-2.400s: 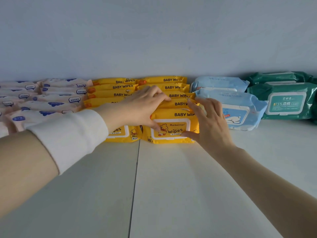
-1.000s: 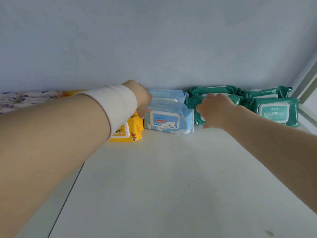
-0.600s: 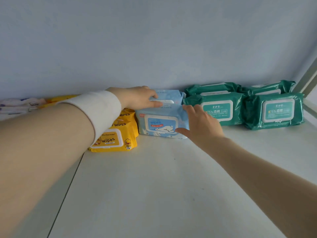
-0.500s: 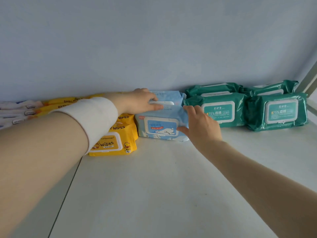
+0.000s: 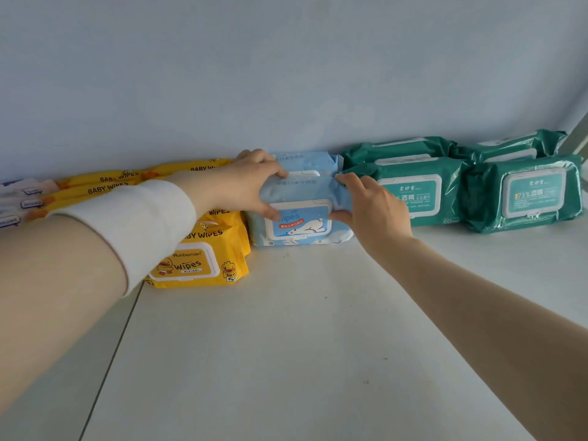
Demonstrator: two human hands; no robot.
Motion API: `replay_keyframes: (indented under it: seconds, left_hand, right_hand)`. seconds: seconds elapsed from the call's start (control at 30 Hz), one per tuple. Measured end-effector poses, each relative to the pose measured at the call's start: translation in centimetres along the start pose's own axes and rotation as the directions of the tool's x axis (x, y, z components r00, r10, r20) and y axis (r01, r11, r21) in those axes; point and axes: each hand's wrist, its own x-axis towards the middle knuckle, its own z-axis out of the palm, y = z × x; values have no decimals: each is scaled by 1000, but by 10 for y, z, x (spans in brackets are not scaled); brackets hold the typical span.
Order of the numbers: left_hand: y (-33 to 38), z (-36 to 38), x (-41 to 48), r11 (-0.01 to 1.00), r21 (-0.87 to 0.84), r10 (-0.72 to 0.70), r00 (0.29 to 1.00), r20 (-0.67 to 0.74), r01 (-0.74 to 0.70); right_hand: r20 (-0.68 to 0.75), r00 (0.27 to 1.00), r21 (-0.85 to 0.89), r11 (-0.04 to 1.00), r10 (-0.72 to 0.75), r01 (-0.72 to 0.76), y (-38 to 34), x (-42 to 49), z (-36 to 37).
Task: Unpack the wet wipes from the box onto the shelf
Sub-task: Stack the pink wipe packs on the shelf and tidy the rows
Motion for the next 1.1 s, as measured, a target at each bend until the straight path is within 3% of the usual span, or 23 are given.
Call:
replay_keyframes:
  seconds: [0.17, 0.37, 0.5, 0.6, 0.7, 0.83, 0.93, 1.1]
  left_hand:
    - [-9, 2, -4, 999, 22, 24, 999, -22, -24]
    - [0, 9, -8, 998, 66, -18, 999, -49, 21]
    - [19, -4, -13, 964, 246, -131, 986, 102, 102]
    - [44, -22, -15, 885, 452, -181, 977, 114, 112]
    - [82, -34, -8, 812, 581, -134, 985, 106, 48]
    - [125, -35, 17, 783, 622, -149, 976, 162, 16]
    - [147, -32, 28, 766, 642, -235, 945, 229, 35]
    - [155, -36, 36, 742, 670, -242, 946, 216, 37]
  right_hand:
    - [24, 999, 50, 998, 34, -35, 3, 3, 3]
    - [7, 999, 69, 997, -33, 32, 12, 6, 6]
    - [14, 985, 5, 985, -174, 173, 27, -6, -14]
    - [44, 965, -118, 958, -257, 261, 57, -14, -49]
    - [161, 954, -371, 880, -254, 297, 98, -16, -89]
    - [319, 928, -630, 687, -194, 361, 139, -21, -129]
    - [363, 916, -709, 588, -170, 389, 156, -22, -146]
    - [416, 896, -728, 534, -154, 430, 162, -13, -145]
